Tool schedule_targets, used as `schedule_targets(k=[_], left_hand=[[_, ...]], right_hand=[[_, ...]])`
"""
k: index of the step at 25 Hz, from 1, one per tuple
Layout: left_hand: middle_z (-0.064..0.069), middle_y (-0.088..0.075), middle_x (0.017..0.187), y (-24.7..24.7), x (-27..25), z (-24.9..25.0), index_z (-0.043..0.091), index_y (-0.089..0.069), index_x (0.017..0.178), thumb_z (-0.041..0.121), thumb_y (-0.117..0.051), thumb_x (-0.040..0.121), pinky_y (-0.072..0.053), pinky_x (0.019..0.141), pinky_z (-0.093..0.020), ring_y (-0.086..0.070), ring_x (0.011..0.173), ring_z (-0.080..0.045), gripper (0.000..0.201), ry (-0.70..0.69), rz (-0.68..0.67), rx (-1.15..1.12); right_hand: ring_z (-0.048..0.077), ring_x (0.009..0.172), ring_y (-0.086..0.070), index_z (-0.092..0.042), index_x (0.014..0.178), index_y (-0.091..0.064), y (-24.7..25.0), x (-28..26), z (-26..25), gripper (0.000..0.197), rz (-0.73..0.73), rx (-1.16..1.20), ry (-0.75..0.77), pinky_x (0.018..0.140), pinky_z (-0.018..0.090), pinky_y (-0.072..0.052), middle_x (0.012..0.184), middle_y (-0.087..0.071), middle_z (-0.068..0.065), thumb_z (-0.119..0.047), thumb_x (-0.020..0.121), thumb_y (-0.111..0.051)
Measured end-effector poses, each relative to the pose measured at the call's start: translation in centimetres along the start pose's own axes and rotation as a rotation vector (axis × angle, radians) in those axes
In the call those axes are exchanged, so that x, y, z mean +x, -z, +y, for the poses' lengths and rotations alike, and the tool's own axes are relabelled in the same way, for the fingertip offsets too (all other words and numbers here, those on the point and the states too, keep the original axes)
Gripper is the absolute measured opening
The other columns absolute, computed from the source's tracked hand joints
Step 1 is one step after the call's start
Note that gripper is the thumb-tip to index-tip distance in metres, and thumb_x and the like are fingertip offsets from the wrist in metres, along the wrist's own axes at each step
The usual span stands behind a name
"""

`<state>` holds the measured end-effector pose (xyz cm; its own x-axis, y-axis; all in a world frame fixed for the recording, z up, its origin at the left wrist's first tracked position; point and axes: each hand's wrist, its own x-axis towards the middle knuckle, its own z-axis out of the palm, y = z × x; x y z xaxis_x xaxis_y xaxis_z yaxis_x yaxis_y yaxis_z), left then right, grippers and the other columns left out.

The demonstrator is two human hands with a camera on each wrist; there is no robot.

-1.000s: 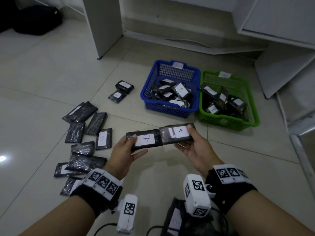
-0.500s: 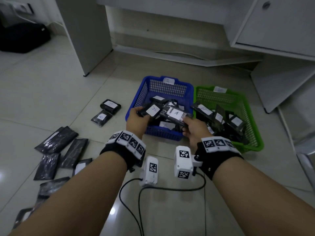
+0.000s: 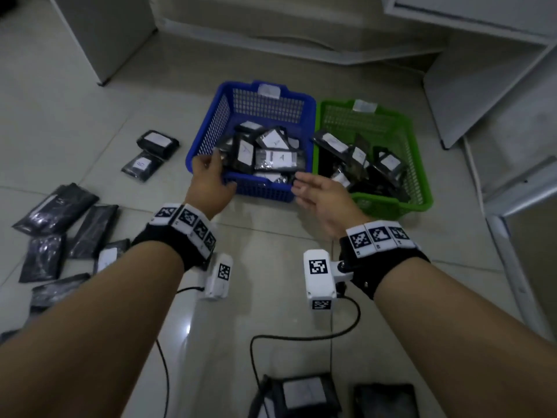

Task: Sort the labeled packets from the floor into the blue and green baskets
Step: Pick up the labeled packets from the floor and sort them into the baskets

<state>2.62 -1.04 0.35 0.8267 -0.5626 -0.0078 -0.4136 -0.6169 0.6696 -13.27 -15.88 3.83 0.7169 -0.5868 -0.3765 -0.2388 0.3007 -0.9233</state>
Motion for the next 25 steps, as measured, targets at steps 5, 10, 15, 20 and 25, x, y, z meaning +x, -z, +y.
schedule_targets(k=[5, 10, 15, 20, 25], left_hand=[[-0.005, -0.048, 0.117, -3.5, -10.2, 3.1, 0.020, -0.062, 0.118, 0.013, -0.062, 0.086, -0.043, 0.094, -0.023, -0.055, 0.102, -0.015, 0.034, -0.149, -0.132, -0.121], [0.004, -0.054, 0.113, -7.9, -23.3, 3.2, 0.026, -0.061, 0.118, 0.035, -0.068, 0.081, -0.043, 0.094, -0.029, -0.051, 0.105, -0.012, 0.039, -0.413, -0.775, 0.168], [0.001, -0.047, 0.123, -9.2, -27.4, 2.5, 0.026, -0.047, 0.133, 0.041, -0.072, 0.073, -0.042, 0.094, -0.032, -0.045, 0.113, -0.019, 0.066, -0.364, -0.834, 0.332], [0.001, -0.049, 0.113, -7.5, -25.8, 4.0, 0.028, -0.050, 0.125, 0.030, -0.079, 0.068, -0.047, 0.083, -0.026, -0.055, 0.105, -0.017, 0.064, -0.159, -0.735, 0.218], [-0.009, -0.069, 0.096, -4.2, -24.0, 7.3, 0.033, -0.046, 0.120, 0.018, -0.077, 0.078, -0.059, 0.061, -0.033, -0.070, 0.076, -0.025, 0.055, 0.268, -0.539, -0.486]], right_hand=[[0.011, 0.099, -0.061, -0.011, 0.118, -0.064, 6.5, -9.8, 3.9, 0.029, 0.021, -0.250, -0.033, 0.082, 0.022, -0.045, 0.113, -0.066, 0.007, -0.003, 0.092, -0.054], [0.016, 0.110, -0.059, -0.020, 0.113, -0.068, 12.3, -17.0, 10.5, 0.031, -0.099, -0.804, -0.137, 0.098, 0.026, -0.045, 0.117, -0.065, 0.002, -0.012, 0.084, -0.066], [0.021, 0.112, -0.033, -0.030, 0.116, -0.054, 14.4, -20.6, 14.6, 0.056, -0.267, -1.326, -0.247, 0.096, 0.039, -0.043, 0.112, -0.034, -0.001, -0.022, 0.067, -0.081], [0.027, 0.109, -0.050, -0.018, 0.110, -0.054, 14.2, -20.3, 13.5, 0.046, -0.404, -1.377, -0.302, 0.078, 0.029, -0.041, 0.119, -0.051, 0.009, -0.022, 0.071, -0.080], [0.013, 0.101, -0.041, -0.040, 0.078, -0.059, 14.1, -19.2, 9.0, 0.029, 0.048, -1.020, 0.151, 0.079, 0.028, -0.035, 0.101, -0.051, -0.010, -0.021, 0.068, -0.079]])
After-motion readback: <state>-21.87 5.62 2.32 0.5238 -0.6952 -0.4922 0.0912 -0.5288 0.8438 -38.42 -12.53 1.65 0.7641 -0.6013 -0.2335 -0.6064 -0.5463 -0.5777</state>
